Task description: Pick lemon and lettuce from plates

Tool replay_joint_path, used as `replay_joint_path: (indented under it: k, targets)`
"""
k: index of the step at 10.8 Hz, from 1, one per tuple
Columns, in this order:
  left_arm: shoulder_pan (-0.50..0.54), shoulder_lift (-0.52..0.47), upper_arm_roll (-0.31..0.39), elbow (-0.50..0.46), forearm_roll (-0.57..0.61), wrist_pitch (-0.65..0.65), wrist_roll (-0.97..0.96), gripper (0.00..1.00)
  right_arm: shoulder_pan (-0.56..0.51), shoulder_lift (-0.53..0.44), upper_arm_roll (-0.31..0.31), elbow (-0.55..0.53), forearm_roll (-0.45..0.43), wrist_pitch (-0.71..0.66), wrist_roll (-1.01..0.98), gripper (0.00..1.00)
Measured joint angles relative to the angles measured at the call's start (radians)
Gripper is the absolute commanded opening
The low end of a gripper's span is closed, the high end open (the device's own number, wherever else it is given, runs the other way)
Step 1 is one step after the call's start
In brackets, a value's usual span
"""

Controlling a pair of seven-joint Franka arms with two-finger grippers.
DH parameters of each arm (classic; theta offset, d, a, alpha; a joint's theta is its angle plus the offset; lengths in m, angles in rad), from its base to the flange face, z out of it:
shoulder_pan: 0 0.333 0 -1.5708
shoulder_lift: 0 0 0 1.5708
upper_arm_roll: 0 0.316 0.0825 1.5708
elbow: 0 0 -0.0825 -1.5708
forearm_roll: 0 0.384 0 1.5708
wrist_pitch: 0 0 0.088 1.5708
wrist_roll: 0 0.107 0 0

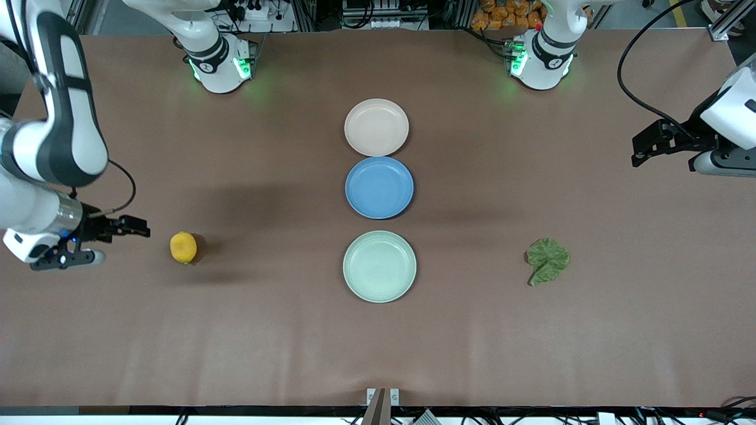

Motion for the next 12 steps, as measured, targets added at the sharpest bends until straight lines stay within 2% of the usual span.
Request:
replay_joint_path:
  k: [4,6,8,12]
  targets:
    - [0.001,-0.004,0.003,-0.002,-0.003,-0.001,0.015,1.0,0.004,-0.213,0.03,-0.019,-0.007,-0.109,0.108,1.0]
    - [0.001,-0.007,0.003,-0.002,-0.004,-0.001,0.016,1.0,0.002,-0.278,0.029,-0.012,-0.037,-0.122,0.11,1.0]
    - [0.001,-0.009,0.003,-0.002,-0.021,-0.001,0.015,1.0,-0.003,-0.291,0.029,0.028,-0.048,-0.146,0.114,1.0]
    - [0.001,-0.01,0.003,-0.002,-0.023,-0.001,0.015,1.0,-0.009,-0.292,0.027,0.142,-0.056,-0.282,0.124,1.0]
